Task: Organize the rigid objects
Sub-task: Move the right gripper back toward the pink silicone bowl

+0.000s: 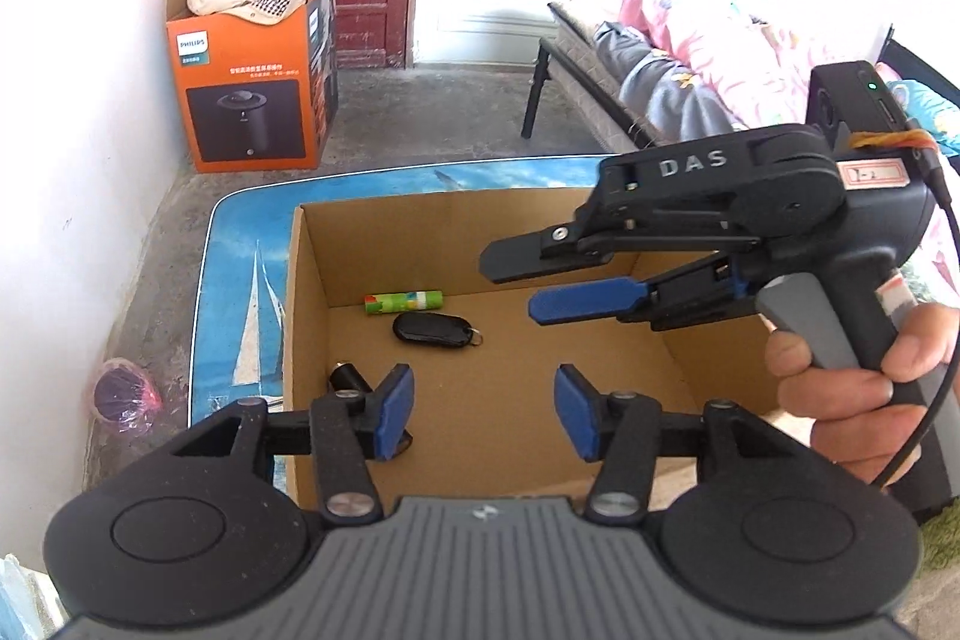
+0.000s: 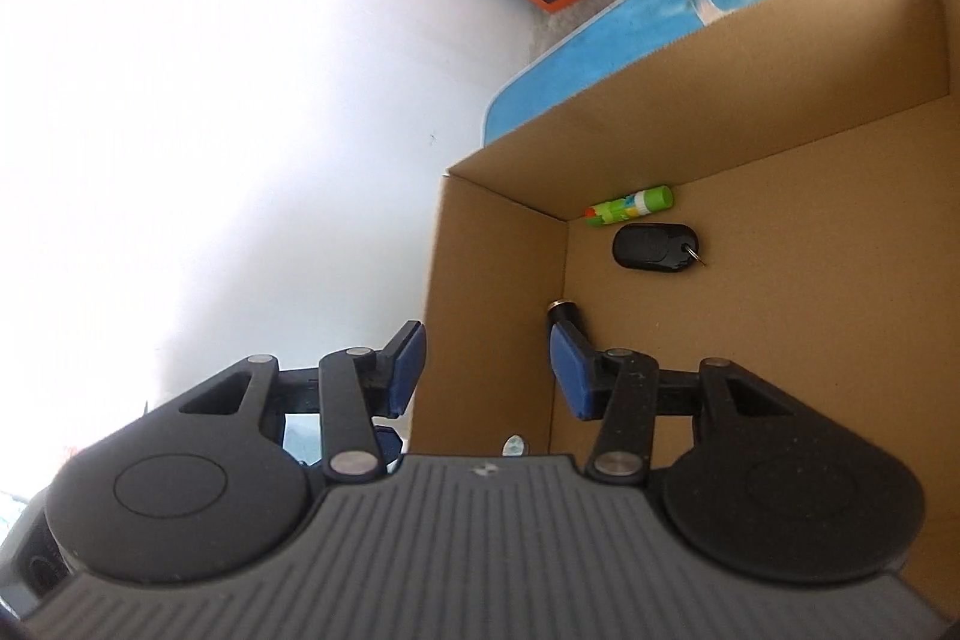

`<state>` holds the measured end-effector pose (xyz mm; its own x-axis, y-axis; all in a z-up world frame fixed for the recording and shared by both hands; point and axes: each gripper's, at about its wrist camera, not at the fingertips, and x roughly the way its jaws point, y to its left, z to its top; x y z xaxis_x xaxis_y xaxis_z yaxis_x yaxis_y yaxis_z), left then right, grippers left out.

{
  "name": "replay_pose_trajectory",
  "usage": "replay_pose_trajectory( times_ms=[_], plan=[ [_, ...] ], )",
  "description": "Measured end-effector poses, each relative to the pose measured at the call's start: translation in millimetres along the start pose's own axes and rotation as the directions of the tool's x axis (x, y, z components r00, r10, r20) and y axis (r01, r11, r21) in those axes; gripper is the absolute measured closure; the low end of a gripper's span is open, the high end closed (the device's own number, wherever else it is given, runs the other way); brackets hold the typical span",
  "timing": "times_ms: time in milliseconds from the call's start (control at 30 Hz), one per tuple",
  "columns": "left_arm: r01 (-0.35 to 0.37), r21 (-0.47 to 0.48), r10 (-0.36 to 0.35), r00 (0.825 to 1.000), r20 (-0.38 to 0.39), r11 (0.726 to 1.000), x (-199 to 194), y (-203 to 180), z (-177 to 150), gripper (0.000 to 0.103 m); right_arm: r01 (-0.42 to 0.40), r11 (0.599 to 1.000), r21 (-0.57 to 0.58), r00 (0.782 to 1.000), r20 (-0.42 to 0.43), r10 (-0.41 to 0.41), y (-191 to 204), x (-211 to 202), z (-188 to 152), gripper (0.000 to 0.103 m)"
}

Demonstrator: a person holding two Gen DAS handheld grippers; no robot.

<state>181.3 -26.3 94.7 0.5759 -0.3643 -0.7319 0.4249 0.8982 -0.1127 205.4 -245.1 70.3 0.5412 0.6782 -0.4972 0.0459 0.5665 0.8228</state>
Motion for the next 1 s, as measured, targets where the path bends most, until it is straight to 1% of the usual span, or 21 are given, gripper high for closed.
replay_pose_trajectory(
  times_ms=[67, 133, 233, 333, 433, 533, 567, 633, 667, 767, 800, 867, 933, 1000],
  plan=[
    [0.024, 0.002, -0.024, 1.000, 0.020, 1.000, -15, -6, -15, 0.041, -0.023, 0.999, -0.038, 0.999, 0.036, 0.024, 5, -29, -18, 0.056],
    [0.049, 0.011, -0.050, 0.998, 0.030, 0.999, -25, -11, -32, 0.032, -0.028, 0.996, -0.080, 0.997, 0.070, 0.033, 10, -53, -41, 0.056],
    [0.090, 0.034, -0.091, 0.996, 0.017, 0.995, -32, -20, -60, 0.025, -0.007, 0.990, -0.142, 0.993, 0.115, 0.023, 10, -81, -81, 0.055],
    [0.135, 0.054, -0.134, 0.991, -0.023, 0.989, -32, -28, -91, 0.021, 0.046, 0.983, -0.179, 0.989, 0.145, -0.020, 3, -92, -118, 0.055],
    [0.153, 0.069, -0.148, 0.987, -0.069, 0.986, -25, -36, -124, 0.020, 0.122, 0.975, -0.187, 0.986, 0.136, -0.097, -11, -79, -155, 0.055],
    [0.136, 0.090, -0.125, 0.985, -0.116, 0.987, -15, -44, -151, 0.020, 0.190, 0.962, -0.194, 0.981, 0.086, -0.177, -26, -47, -183, 0.055],
    [0.130, 0.099, -0.117, 0.985, -0.127, 0.987, -12, -46, -159, 0.020, 0.218, 0.955, -0.202, 0.976, 0.070, -0.208, -28, -37, -193, 0.055],
    [0.117, 0.104, -0.102, 0.984, -0.143, 0.988, -6, -50, -171, 0.020, 0.261, 0.940, -0.218, 0.965, 0.054, -0.255, -32, -23, -201, 0.057],
    [0.112, 0.109, -0.095, 0.984, -0.151, 0.988, -4, -51, -177, 0.021, 0.274, 0.935, -0.224, 0.962, 0.048, -0.270, -34, -17, -204, 0.058],
    [0.080, 0.121, -0.060, 0.985, -0.160, 0.989, 4, -53, -188, 0.025, 0.303, 0.922, -0.240, 0.952, 0.036, -0.304, -36, -3, -206, 0.065],
    [0.066, 0.131, -0.045, 0.987, -0.156, 0.989, 4, -55, -191, 0.029, 0.309, 0.919, -0.246, 0.950, 0.036, -0.310, -36, 0, -205, 0.067],
    [0.040, 0.145, -0.018, 0.988, -0.151, 0.989, 9, -56, -194, 0.030, 0.325, 0.911, -0.254, 0.944, 0.028, -0.329, -36, 13, -202, 0.071],
    [0.028, 0.156, -0.006, 0.990, -0.143, 0.987, 14, -56, -196, 0.033, 0.336, 0.904, -0.262, 0.939, 0.016, -0.344, -38, 20, -200, 0.078],
    [0.030, 0.146, -0.009, 0.989, -0.146, 0.989, 19, -55, -197, 0.034, 0.346, 0.900, -0.267, 0.934, 0.004, -0.358, -39, 27, -201, 0.084]
  ],
)
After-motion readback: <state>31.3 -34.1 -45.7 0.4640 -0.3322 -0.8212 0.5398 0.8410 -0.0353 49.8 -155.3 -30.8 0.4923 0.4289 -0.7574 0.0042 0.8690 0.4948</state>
